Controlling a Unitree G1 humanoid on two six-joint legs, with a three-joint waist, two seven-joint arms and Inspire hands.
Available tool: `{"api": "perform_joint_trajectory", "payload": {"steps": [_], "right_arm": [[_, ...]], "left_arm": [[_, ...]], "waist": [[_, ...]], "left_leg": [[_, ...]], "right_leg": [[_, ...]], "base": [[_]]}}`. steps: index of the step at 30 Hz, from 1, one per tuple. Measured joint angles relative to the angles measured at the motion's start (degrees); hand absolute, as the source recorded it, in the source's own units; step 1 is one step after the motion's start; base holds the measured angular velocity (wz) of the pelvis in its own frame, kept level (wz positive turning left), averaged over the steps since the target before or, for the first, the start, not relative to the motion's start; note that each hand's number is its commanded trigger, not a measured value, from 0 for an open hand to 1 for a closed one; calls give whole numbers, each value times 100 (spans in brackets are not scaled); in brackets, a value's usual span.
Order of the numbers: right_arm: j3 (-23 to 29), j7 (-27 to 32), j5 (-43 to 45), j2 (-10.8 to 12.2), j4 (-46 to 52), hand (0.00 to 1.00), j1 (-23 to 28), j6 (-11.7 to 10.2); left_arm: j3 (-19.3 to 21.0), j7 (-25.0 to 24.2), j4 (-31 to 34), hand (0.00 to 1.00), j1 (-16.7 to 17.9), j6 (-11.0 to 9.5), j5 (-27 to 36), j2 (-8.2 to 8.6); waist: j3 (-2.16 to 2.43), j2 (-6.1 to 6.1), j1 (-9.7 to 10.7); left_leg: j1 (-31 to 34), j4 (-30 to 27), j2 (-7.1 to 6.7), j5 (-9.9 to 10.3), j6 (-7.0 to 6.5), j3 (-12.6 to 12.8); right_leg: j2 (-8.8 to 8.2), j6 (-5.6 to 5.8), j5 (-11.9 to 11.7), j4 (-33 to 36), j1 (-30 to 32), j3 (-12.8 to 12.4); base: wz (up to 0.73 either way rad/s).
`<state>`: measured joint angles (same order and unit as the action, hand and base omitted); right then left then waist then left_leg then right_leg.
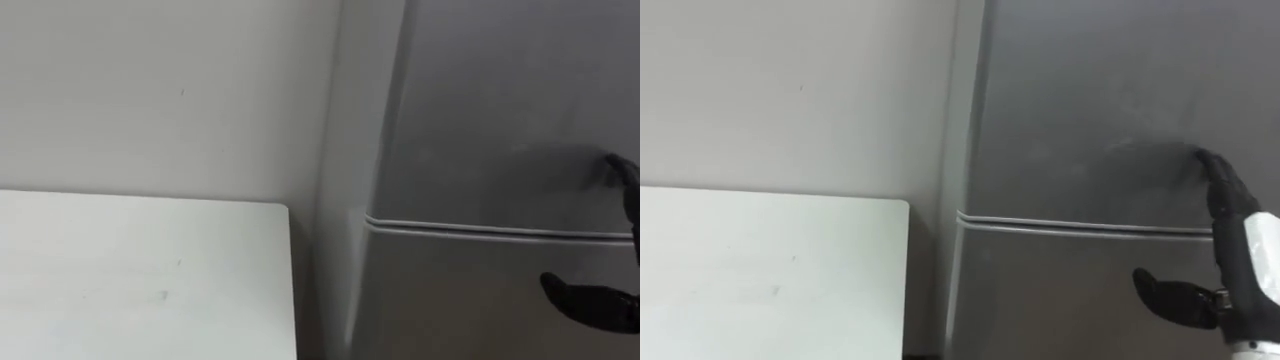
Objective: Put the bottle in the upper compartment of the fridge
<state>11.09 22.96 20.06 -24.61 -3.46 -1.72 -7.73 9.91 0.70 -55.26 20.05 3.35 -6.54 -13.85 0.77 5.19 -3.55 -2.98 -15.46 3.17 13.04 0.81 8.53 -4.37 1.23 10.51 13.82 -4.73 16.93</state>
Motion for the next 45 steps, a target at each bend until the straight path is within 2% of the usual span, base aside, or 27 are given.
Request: {"api": "perform_joint_trajectory", "payload": {"steps": [2, 6, 9, 13, 16, 20, 23, 24, 25, 26, 28, 31, 33, 36, 37, 39, 42, 45], "right_arm": [[145, 15, -163, -1, 0, 0, 15, 8], [475, 191, -783, -19, 0, 0, 142, 21], [732, 392, -1375, -25, -13, 0, 272, 21], [994, 733, -1821, -25, -40, 0, 529, 19], [1002, 899, -2014, -24, -179, 0, 755, 11], [987, 956, -2717, -13, -312, 0, 1229, 32], [958, 1031, -3370, 15, -721, 0, 1300, 34], [963, 1042, -3577, 77, -939, 0, 1343, 36], [973, 1065, -3742, 216, -1102, 0, 1390, 41], [975, 1066, -3836, 295, -1176, 0, 1408, 41], [925, 1060, -4314, 584, -1264, 0, 1634, 32], [749, 973, -4813, 849, -1711, 0, 1779, 39], [689, 913, -5071, 957, -1994, 0, 1808, 38], [432, 769, -5362, 993, -2690, 0, 1811, 24], [361, 727, -5443, 1024, -2967, 0, 1828, 32], [357, 630, -5555, 1114, -3196, 0, 1866, 31], [196, 473, -5622, 1151, -3779, 0, 1877, 27], [88, 384, -5585, 1255, -4294, 0, 1914, 28]], "left_arm": [[118, 2, -4, 0, 65, -18, 5, 5], [344, 42, -3, 0, 157, -153, 19, 21], [347, 94, -2, 0, 204, -223, 14, 45], [359, 162, 10, 0, 209, -255, 18, 74], [358, 263, 18, 0, 208, -254, 36, 136], [342, 386, 20, 0, 214, -249, 194, 156], [317, 624, 19, 0, 316, -243, 259, 210], [319, 669, 14, 0, 341, -243, 257, 235], [319, 667, 9, 0, 363, -242, 257, 241], [318, 667, 2, 0, 371, -243, 257, 247], [326, 688, 18, 0, 403, -243, 254, 338], [315, 740, 14, 0, 416, -243, 265, 479], [281, 759, 15, 0, 434, -243, 265, 532], [215, 762, -30, 0, 450, -249, 268, 573], [220, 774, -50, 0, 457, -250, 269, 604], [200, 784, -52, 0, 477, -250, 405, 676], [16, 794, -139, 0, 475, -260, 686, 684], [-63, 827, -220, 0, 510, -303, 895, 681]], "waist": [[-4, -20, 48], [-35, 26, 173], [-74, 68, 222], [-93, 103, 291], [-99, 121, 312], [-101, 68, 300], [-98, -24, 311], [-82, -66, 317], [-95, -35, 325], [-85, -87, 327], [-97, -166, 318], [-88, -245, 335], [-84, -273, 335], [-96, -309, 332], [-81, -319, 327], [-80, -365, 342], [-56, -403, 397], [-52, -413, 473]], "left_leg": [[4, 24, 0, -3, 4, 20], [-12, 117, 2, -15, 17, 76], [-65, 192, -15, -14, 17, 91], [-78, 195, -35, -14, 16, 90], [-83, 204, -37, -3, 9, 98], [-67, 223, -37, 2, 7, 113], [-84, 273, -34, 2, 7, 206], [-87, 268, -37, 2, 6, 207], [-103, 270, -40, 2, 6, 209], [-109, 278, -40, 2, 6, 213], [-152, 282, -46, 13, -6, 216], [-178, 281, -55, 16, -8, 202], [-190, 267, -57, 16, -8, 206], [-265, 258, -66, 17, -10, 207], [-279, 258, -69, 33, -12, 207], [-282, 258, -77, 47, -20, 210], [-276, 242, -85, 62, -29, 208], [-276, 276, -100, 77, -29, 166]], "right_leg": [[-3, -6, 22, 15, 27, -16], [19, -1, 37, -4, 49, -97], [12, 17, 52, -25, -6, -103], [-6, 31, 73, -29, -6, -97], [-8, 34, 74, -24, 38, -111], [-10, 36, 75, -17, 87, -137], [-4, 40, 78, -14, 79, -225], [-6, 40, 78, -16, 67, -224], [-10, 40, 78, -15, 54, -224], [-9, 41, 78, -21, 46, -227], [-8, 57, 86, -63, -15, -240], [-15, 77, 106, -114, -16, -234], [-15, 77, 107, -110, -28, -241], [-18, 84, 110, -111, -114, -238], [-21, 98, 122, -117, -124, -238], [-28, 103, 125, -119, -122, -244], [-38, 117, 133, -108, -127, -239], [-45, 133, 162, -100, -147, -227]], "base": [[-6], [-7], [-3], [0], [-1], [-4], [-13], [-3], [0], [0], [0], [4], [0], [0], [0], [0], [0], [5]]}}
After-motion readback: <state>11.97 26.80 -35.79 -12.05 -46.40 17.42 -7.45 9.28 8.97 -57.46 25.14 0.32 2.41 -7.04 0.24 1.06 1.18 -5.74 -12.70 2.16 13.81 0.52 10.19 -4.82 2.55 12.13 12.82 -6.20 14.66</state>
